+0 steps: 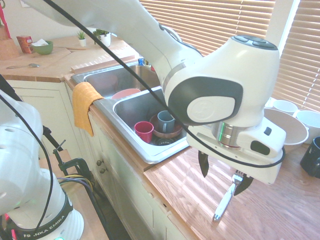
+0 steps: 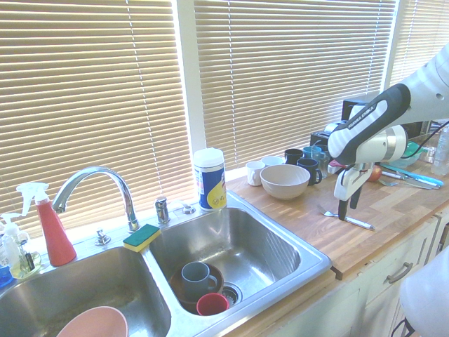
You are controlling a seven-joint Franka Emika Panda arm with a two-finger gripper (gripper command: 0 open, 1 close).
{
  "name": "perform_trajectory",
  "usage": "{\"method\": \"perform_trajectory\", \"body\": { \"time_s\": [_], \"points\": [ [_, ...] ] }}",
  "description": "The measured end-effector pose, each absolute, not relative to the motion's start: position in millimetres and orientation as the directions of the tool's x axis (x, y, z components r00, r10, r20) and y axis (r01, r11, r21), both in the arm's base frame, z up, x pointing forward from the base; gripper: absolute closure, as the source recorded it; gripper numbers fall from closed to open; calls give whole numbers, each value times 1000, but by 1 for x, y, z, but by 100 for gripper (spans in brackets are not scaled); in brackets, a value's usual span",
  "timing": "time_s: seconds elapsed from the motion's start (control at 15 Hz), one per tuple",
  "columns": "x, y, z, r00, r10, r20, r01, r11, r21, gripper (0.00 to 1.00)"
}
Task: Put the fork into the sink
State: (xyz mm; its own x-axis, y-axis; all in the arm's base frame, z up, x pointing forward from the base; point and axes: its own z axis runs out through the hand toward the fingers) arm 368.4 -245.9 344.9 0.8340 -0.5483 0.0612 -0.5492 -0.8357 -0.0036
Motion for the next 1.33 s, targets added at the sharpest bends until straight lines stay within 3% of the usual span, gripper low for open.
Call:
{"method": "perform_trajectory", "body": {
  "time_s": [0.07, 0.13, 1.33],
  "points": [
    [367, -251, 340, 830, -555, 58, -556, -831, 1, 0],
    [367, -255, 335, 828, -558, 58, -560, -829, 7, 100],
    [364, -259, 314, 829, -559, 35, -560, -827, 48, 100]
  ]
}}
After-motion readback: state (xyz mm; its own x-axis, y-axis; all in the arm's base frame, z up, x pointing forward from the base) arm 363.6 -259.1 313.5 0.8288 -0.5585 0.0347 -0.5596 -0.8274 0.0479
